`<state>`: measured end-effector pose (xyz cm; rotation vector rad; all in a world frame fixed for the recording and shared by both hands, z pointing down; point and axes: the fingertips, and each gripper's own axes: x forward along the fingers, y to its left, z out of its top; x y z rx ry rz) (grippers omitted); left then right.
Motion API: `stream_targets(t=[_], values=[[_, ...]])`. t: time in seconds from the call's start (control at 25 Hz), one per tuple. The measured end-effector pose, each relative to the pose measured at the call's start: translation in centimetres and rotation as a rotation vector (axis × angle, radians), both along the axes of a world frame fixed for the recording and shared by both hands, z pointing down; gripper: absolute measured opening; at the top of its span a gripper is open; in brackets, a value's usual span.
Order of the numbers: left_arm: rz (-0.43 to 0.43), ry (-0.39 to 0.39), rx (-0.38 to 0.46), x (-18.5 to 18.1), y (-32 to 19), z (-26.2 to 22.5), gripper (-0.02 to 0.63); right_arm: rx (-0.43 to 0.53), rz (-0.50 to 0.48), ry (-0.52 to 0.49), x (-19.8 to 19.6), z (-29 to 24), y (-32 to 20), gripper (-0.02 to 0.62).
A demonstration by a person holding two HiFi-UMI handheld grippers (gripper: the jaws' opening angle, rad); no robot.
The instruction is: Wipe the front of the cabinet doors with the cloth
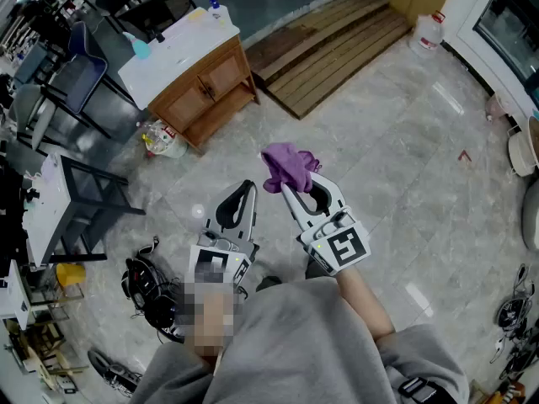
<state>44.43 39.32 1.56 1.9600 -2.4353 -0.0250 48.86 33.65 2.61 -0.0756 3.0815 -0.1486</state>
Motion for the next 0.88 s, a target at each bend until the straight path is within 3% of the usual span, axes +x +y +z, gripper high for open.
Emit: stream_targets(t=[0.4, 0.88], values=[[0.023, -0.013, -0.009, -3.9, 11.0, 0.1, 0.025, 0.062, 0.063, -0.001, -3.4, -1.1, 11.2, 0.104], [-0.025, 0.083, 0.009, -3.7, 14.3, 1.6, 0.025, 0.020, 0.038, 0.033, -2.6, 0.0, 14.1, 0.110]])
